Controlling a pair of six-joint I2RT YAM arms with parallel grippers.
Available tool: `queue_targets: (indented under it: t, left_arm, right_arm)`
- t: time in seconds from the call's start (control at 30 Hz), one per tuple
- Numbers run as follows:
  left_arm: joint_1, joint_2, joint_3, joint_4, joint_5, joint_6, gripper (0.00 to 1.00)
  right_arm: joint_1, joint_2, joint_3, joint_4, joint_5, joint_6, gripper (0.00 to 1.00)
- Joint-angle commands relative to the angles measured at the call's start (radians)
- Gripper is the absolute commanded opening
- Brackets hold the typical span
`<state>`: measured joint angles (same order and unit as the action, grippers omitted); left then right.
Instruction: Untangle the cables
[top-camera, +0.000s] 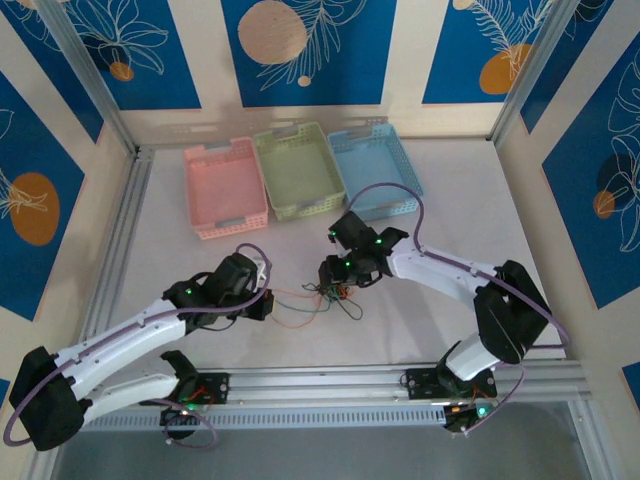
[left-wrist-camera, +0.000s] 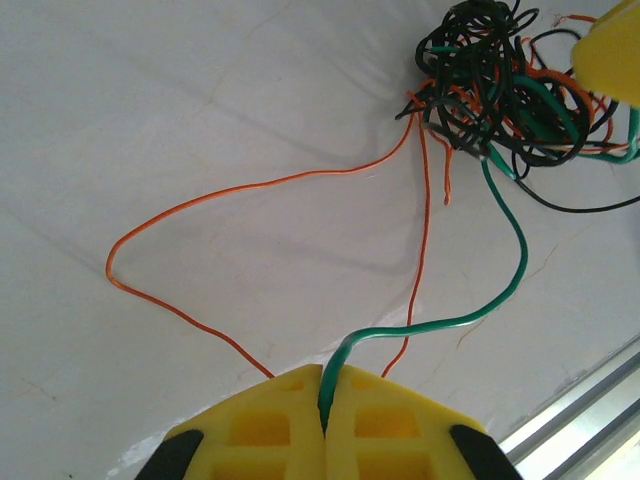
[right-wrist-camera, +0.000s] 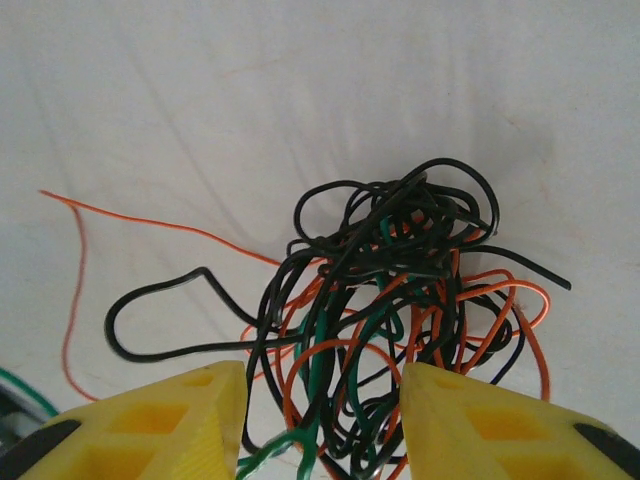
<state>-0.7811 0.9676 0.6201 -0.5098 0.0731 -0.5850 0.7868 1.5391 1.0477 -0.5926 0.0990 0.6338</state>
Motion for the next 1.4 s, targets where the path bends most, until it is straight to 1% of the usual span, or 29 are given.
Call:
queue_targets:
  t: [0.0,0.07,0.23,0.47,0.73,0.83,0.9,0.93,0.97,1.0,1.03,1.2,1.27,1.37]
  left_arm:
    - [0.003,-0.008,-0.003,-0.018,-0.017,0.014,0.00]
    - [0.003,-0.011,-0.002,-0.023,-0.019,0.017,0.00]
    - [0.003,-0.027,0.002,-0.042,-0.030,0.019,0.00]
    - [0.005,-0.042,0.006,-0.053,-0.035,0.017,0.00]
    - [0.003,-0.063,0.011,-0.070,-0.046,0.016,0.00]
    - [0.003,-0.089,0.019,-0.084,-0.056,0.012,0.00]
    - [0.003,-0.103,0.026,-0.095,-0.062,0.010,0.00]
    - [0.004,-0.110,0.030,-0.103,-0.065,0.010,0.00]
    - [0.003,-0.116,0.034,-0.109,-0.069,0.009,0.00]
    - [0.003,-0.124,0.039,-0.115,-0.073,0.009,0.00]
    - [0.003,-0.132,0.041,-0.122,-0.080,0.006,0.00]
    - [0.004,-0.170,0.045,-0.149,-0.110,-0.002,0.00]
    - [0.004,-0.179,0.047,-0.166,-0.134,-0.009,0.00]
    - [0.003,-0.208,0.055,-0.201,-0.197,-0.031,0.00]
  right_arm:
    - [0.044,0.025,0.046,-0.105,0.117,-0.014,0.47]
    - [0.069,0.026,0.054,-0.112,0.152,-0.023,0.49]
    - [0.103,0.065,0.102,-0.199,0.191,-0.023,0.50]
    - [0.150,0.147,0.145,-0.256,0.177,-0.037,0.50]
    - [0.159,0.248,0.207,-0.296,0.187,-0.049,0.48]
    - [0.146,0.269,0.211,-0.289,0.168,-0.055,0.44]
    - [0.135,0.279,0.212,-0.289,0.153,-0.056,0.36]
    - [0.128,0.280,0.210,-0.285,0.146,-0.055,0.29]
    - [0.122,0.282,0.207,-0.283,0.141,-0.054,0.17]
    - [0.112,0.276,0.201,-0.277,0.131,-0.053,0.03]
    - [0.105,0.268,0.193,-0.272,0.124,-0.051,0.00]
    - [0.055,0.173,0.111,-0.201,0.064,-0.047,0.00]
    - [0.015,0.120,0.061,-0.157,0.013,-0.052,0.00]
    - [-0.073,0.038,-0.016,-0.102,-0.071,-0.058,0.00]
